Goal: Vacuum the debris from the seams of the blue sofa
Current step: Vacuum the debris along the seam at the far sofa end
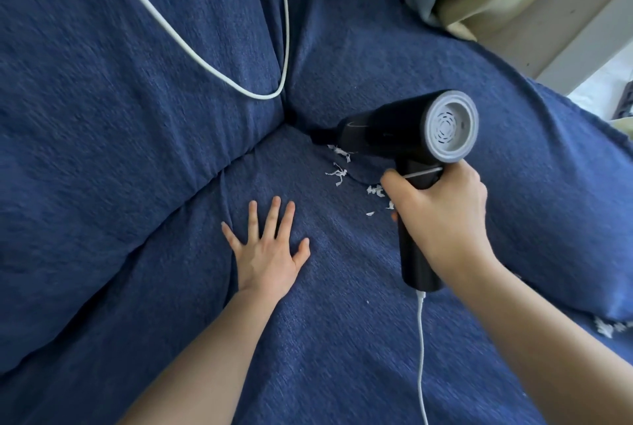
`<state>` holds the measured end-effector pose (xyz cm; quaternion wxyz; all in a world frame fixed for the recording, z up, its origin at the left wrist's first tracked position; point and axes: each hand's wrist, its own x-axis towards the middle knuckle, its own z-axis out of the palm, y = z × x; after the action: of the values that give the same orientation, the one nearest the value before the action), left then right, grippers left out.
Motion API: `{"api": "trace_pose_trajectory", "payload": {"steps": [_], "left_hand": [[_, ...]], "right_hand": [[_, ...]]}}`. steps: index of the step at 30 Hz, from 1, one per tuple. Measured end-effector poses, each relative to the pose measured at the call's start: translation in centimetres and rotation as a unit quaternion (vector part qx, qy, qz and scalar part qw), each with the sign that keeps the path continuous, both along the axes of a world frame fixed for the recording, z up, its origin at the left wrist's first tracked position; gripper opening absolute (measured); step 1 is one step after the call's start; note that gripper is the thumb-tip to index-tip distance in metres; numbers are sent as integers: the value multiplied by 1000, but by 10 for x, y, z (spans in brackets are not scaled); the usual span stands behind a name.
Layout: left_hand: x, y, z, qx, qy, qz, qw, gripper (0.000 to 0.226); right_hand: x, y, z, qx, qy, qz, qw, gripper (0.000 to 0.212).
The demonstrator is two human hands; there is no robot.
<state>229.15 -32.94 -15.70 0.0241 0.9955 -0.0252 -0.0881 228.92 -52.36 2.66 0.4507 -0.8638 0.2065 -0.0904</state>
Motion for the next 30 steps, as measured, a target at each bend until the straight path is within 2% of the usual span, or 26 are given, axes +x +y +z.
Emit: {"api": "trace_pose_trajectory", "payload": {"steps": [4,8,12,19,24,30], "left_hand": [[-1,1,2,4,6,-3,1000,76],[0,1,6,7,20,-6,1000,74],[9,-7,14,-13,33,-8,999,73],[46,-43,16,-83,33,-96,991,76],[43,-53,6,-31,11,-102,994,79],[40,-50,5,-11,11,-112,994,80]], "right_hand": [[6,0,2,-1,6,8,1000,20],[-8,-10,13,-10,-2,-12,1000,30],[-21,-20,20,-24,11,-12,1000,29],[-27,-31,22,-37,6,-17,999,31],[-37,-40,26,-43,15,-22,999,30],[-46,-49,31,-53,33,-27,998,30]]}}
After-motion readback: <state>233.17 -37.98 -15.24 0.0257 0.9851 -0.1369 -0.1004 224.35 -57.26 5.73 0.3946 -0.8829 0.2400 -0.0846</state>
